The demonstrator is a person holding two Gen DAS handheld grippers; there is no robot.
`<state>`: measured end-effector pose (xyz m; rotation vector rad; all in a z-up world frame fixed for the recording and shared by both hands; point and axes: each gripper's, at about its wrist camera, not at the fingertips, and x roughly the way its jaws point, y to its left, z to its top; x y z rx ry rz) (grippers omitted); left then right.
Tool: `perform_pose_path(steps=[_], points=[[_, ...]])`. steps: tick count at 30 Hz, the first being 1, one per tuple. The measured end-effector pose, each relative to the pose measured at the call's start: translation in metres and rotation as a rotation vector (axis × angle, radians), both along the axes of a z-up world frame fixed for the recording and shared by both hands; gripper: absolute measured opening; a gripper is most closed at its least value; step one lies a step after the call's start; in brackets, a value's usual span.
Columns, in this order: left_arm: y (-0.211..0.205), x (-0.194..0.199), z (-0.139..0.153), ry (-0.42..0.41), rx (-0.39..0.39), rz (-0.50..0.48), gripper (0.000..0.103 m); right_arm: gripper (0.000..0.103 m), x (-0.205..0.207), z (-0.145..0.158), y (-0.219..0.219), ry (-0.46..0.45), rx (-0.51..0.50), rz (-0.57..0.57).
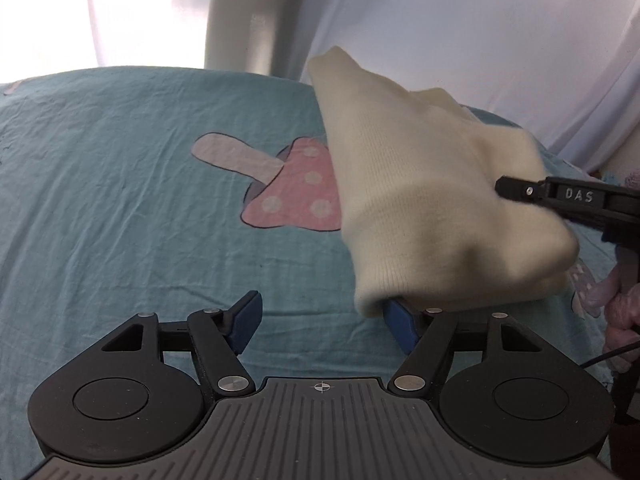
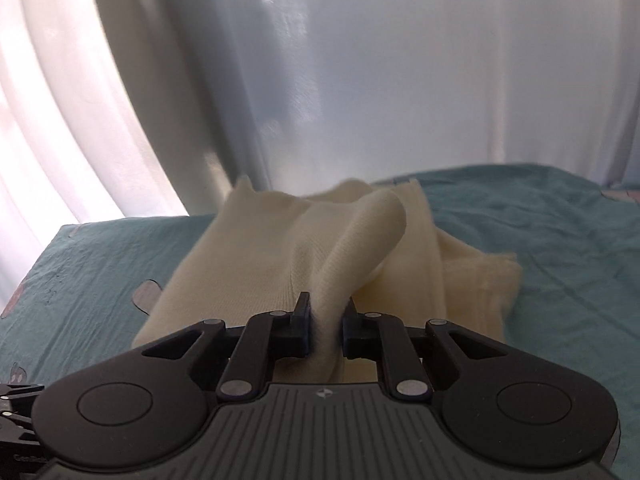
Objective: Fold small clothes
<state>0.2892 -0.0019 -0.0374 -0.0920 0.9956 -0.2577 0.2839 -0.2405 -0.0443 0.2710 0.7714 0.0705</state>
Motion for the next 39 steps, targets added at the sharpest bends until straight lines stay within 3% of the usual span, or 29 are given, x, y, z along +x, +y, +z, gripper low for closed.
perform_pose_path(steps=[3,6,8,9,10,12,14,17,21,30,33,36,39], points=[[-0.002,0.000,-0.002,0.003,0.010,0.003,0.073,0.026,-0.005,-0.013,-0.023,0.042,0.145,-0.045],[-0.002,0.002,-0.006,0.013,0.000,0.004,0.073,0.050,-0.009,-0.019,-0.035,0.051,0.316,-0.045],[-0.004,0.001,-0.007,0.015,0.004,0.005,0.073,0.050,-0.004,-0.024,-0.034,0.060,0.364,-0.044],[-0.005,0.001,-0.007,0.017,0.006,0.006,0.073,0.049,-0.001,-0.025,-0.030,0.064,0.352,-0.043],[-0.006,0.002,-0.008,0.018,0.008,0.006,0.073,0.037,0.001,-0.024,-0.025,0.061,0.323,-0.036],[-0.008,0.004,-0.008,0.017,0.015,0.002,0.073,0.024,-0.001,-0.018,-0.011,0.039,0.240,-0.010],[-0.010,0.005,-0.007,0.014,0.026,0.000,0.074,0.014,0.000,-0.009,0.008,0.010,0.108,0.023],[-0.013,0.004,-0.004,0.003,0.047,-0.005,0.075,0.012,-0.008,0.008,0.027,-0.071,-0.091,0.040],[-0.018,0.001,0.001,-0.013,0.048,-0.019,0.077,0.012,-0.023,0.025,0.024,-0.150,-0.199,-0.029],[-0.020,-0.001,0.001,-0.012,0.058,-0.044,0.080,0.007,-0.035,-0.001,0.004,-0.110,-0.304,-0.136],[-0.018,-0.001,0.000,-0.008,0.059,-0.038,0.081,0.007,-0.032,-0.008,0.004,-0.107,-0.354,-0.122],[-0.012,-0.006,0.003,-0.009,0.069,-0.034,0.081,0.012,-0.029,-0.018,-0.007,-0.058,-0.333,-0.128],[0.002,-0.013,0.009,-0.026,0.101,-0.005,0.081,0.022,-0.040,-0.001,-0.018,-0.052,-0.288,-0.179]])
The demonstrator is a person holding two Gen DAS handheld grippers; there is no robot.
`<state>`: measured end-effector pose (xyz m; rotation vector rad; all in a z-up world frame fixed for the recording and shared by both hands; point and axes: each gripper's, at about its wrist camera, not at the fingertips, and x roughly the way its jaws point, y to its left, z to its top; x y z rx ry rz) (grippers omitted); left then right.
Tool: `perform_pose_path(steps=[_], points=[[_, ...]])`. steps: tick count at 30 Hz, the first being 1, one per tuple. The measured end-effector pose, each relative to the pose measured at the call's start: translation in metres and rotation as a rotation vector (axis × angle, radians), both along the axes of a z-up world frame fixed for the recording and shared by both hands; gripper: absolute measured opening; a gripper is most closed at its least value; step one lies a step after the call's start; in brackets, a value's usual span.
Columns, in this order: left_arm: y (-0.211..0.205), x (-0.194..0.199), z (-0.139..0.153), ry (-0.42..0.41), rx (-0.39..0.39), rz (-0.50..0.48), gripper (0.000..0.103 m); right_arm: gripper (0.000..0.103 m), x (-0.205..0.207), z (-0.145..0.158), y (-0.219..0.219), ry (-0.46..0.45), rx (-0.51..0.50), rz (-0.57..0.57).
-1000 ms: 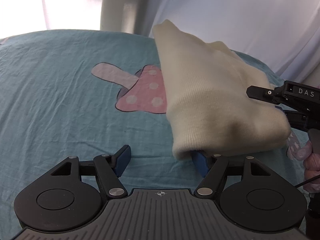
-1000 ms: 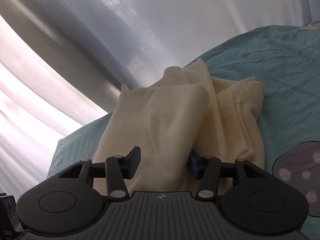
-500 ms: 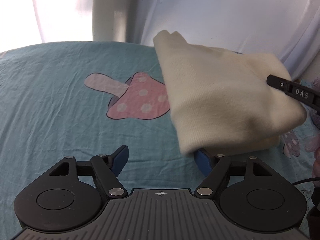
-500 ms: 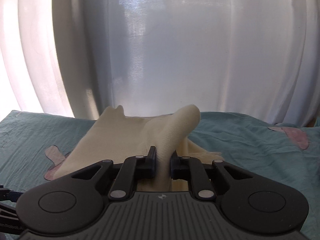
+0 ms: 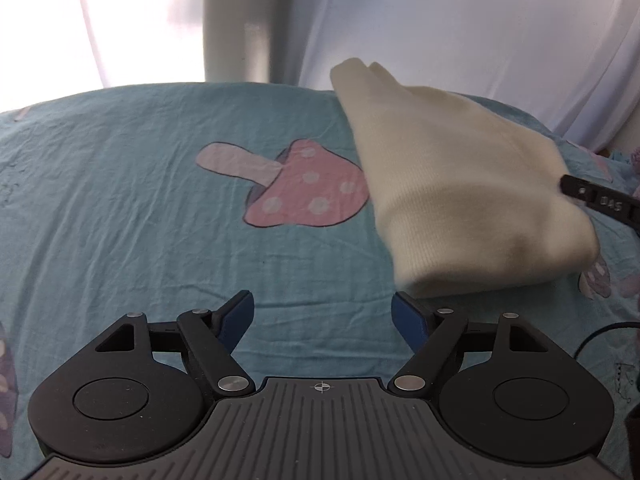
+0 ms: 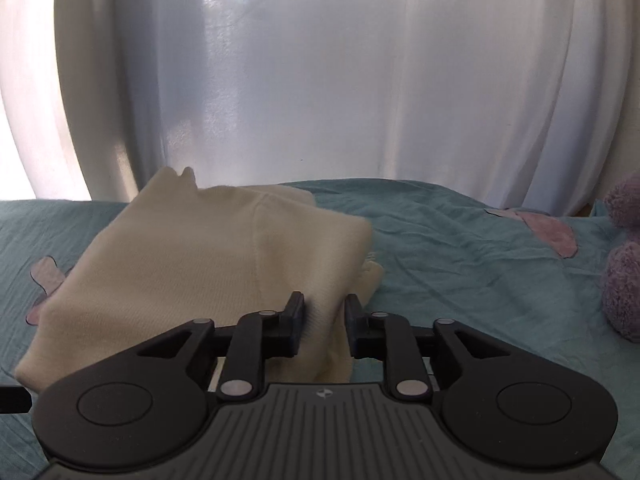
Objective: Fold small clothes
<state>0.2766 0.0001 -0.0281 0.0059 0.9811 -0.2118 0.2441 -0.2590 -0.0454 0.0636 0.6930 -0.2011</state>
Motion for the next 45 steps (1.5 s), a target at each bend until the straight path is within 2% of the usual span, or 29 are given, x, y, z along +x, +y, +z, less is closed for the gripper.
perform_pose_path(steps=[3,5,7,10,12,14,17,20,23,26,30,34,41,45], points=[[0.014,0.005,0.006,-0.018,-0.010,0.067,0.081,0.023,-0.017,0.022,-0.001,-0.074,0.033,0.007],[0.018,0.011,0.010,-0.022,-0.026,0.103,0.082,0.023,-0.018,0.032,0.011,-0.094,0.103,0.099],[0.018,0.016,0.013,-0.028,-0.046,0.125,0.082,0.023,-0.011,0.031,0.035,-0.082,0.138,0.203],[0.014,0.020,0.015,-0.039,-0.062,0.123,0.082,0.022,-0.001,0.015,0.069,-0.046,0.109,0.297],[0.007,0.021,0.015,-0.050,-0.059,0.100,0.082,0.022,0.002,0.004,0.077,-0.012,0.104,0.300],[-0.001,0.024,0.013,-0.055,-0.053,0.076,0.082,0.019,0.001,-0.008,0.076,0.000,0.051,0.274],[-0.011,0.033,0.007,-0.044,-0.054,0.060,0.082,0.019,-0.006,-0.019,0.067,-0.023,-0.010,0.274],[-0.018,0.044,0.004,-0.035,-0.065,0.064,0.081,0.019,-0.004,-0.020,0.056,-0.027,0.041,0.267],[-0.020,0.051,0.009,-0.071,-0.051,0.077,0.081,0.019,-0.003,-0.012,0.059,-0.005,0.065,0.256],[-0.019,0.058,0.010,-0.057,-0.076,0.080,0.081,0.019,-0.010,-0.002,0.065,-0.032,0.112,0.285],[-0.027,0.062,0.006,-0.042,-0.085,0.041,0.081,0.019,-0.006,-0.007,0.075,-0.021,0.100,0.309],[-0.035,0.062,-0.002,-0.036,-0.055,-0.001,0.082,0.019,-0.005,-0.022,0.077,-0.003,0.051,0.316],[-0.035,0.062,-0.012,-0.060,-0.054,0.006,0.089,0.020,-0.010,-0.030,0.075,-0.023,-0.001,0.356],[-0.030,0.062,-0.009,-0.043,-0.071,0.000,0.090,0.025,-0.015,-0.025,0.069,-0.001,0.021,0.361]])
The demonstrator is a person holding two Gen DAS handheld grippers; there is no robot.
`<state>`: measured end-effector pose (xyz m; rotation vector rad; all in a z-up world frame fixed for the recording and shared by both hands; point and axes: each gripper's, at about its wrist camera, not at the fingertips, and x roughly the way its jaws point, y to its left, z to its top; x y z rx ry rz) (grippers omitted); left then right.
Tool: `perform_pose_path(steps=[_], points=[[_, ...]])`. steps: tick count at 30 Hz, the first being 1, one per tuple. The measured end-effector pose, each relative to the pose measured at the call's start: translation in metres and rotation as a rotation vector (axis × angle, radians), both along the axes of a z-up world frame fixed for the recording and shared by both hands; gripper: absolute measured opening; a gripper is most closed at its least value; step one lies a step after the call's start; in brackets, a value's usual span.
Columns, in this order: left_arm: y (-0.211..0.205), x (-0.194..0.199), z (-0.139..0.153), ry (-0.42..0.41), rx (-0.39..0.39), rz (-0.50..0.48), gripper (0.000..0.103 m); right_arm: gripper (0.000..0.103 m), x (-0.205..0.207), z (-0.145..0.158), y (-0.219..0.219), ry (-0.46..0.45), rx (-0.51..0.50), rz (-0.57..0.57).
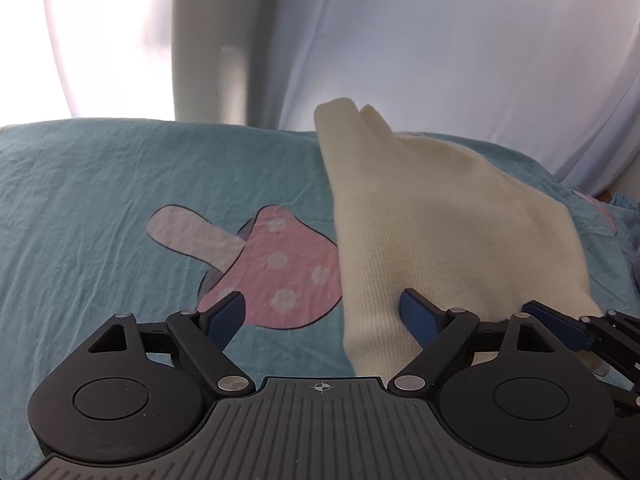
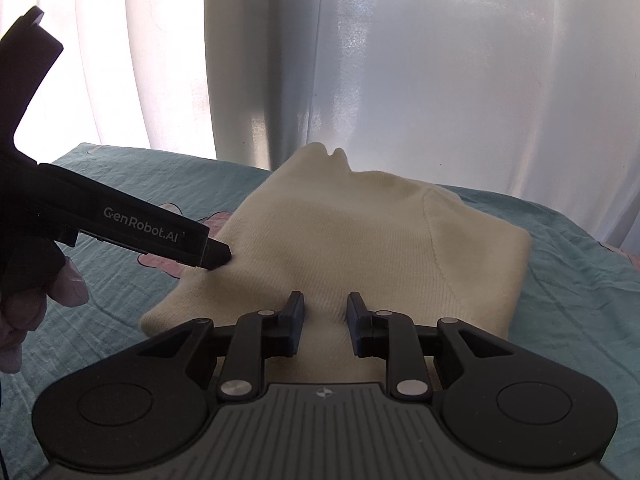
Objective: Fold small clothes
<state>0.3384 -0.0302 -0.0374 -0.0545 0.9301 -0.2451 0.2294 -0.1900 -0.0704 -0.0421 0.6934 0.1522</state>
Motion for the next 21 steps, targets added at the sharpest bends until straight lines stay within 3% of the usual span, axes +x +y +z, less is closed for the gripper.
perform_pose_path(steps=[2,3,11,15,17,21], points=[[0.001,0.000,0.001,0.004,0.009,0.001,0.095,0.042,-0.008,0.006,-0.010,0.026,0.009,-0.022],[0.002,0.001,0.001,0.005,0.010,-0.002,0.095,0.056,-0.014,0.008,-0.018,0.031,0.028,-0.038],[0.014,0.009,0.004,0.055,-0.062,-0.026,0.097,0.058,-0.021,0.016,-0.089,0.088,0.355,-0.132],[0.031,0.018,0.004,0.088,-0.141,-0.029,0.097,0.075,-0.018,0.020,-0.115,0.066,0.414,-0.209],[0.038,0.023,0.003,0.092,-0.185,-0.018,0.097,0.076,-0.013,0.014,-0.129,0.085,0.436,-0.235],[0.042,0.041,-0.008,0.131,-0.329,-0.074,0.096,0.076,0.007,-0.010,-0.154,0.164,0.584,-0.232]])
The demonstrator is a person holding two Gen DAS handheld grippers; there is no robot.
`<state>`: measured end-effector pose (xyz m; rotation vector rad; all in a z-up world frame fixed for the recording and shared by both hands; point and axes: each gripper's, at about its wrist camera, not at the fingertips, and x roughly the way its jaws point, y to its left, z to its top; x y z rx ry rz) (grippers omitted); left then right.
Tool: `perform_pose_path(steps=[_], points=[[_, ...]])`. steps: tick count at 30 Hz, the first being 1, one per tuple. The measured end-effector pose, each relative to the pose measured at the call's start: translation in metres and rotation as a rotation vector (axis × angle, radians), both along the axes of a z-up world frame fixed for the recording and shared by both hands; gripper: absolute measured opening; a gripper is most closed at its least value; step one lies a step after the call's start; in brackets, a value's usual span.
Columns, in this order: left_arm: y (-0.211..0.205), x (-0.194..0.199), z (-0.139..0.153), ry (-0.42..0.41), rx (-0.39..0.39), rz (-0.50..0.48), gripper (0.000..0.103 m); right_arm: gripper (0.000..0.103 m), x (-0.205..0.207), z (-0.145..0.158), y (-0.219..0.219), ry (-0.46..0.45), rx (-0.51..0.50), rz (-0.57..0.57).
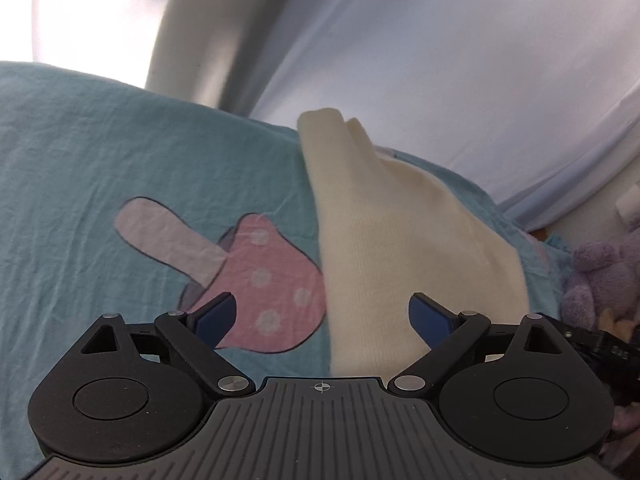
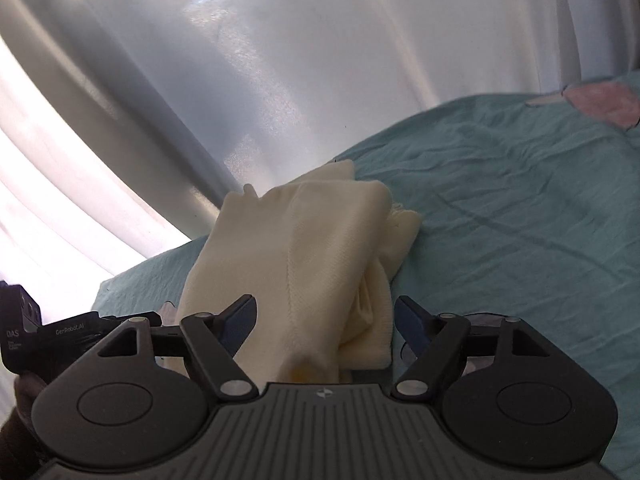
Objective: Fold small clothes
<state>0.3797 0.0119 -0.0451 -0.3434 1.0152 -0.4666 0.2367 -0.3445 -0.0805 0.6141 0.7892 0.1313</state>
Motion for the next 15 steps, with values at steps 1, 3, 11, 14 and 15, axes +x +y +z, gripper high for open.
perform_pose_path(steps=[1,3,11,14,15], points=[[-0.001,0.005,-0.005,0.020,-0.031,-0.013,0.096,0.076,0.006,-0.007,-0.005,0.015,0.034,-0.007],[-0.006,0.013,-0.013,0.051,-0.075,-0.038,0.093,0.076,0.018,-0.019,-0.012,0.033,0.095,-0.012],[-0.019,0.027,-0.030,0.036,-0.180,-0.087,0.091,0.076,0.042,-0.037,-0.019,0.038,0.201,-0.021],[-0.022,0.028,-0.029,0.026,-0.179,-0.114,0.091,0.076,0.039,-0.034,-0.023,0.030,0.176,-0.020],[-0.023,0.028,-0.030,0.022,-0.183,-0.126,0.091,0.076,0.040,-0.037,-0.024,0.037,0.184,-0.016]])
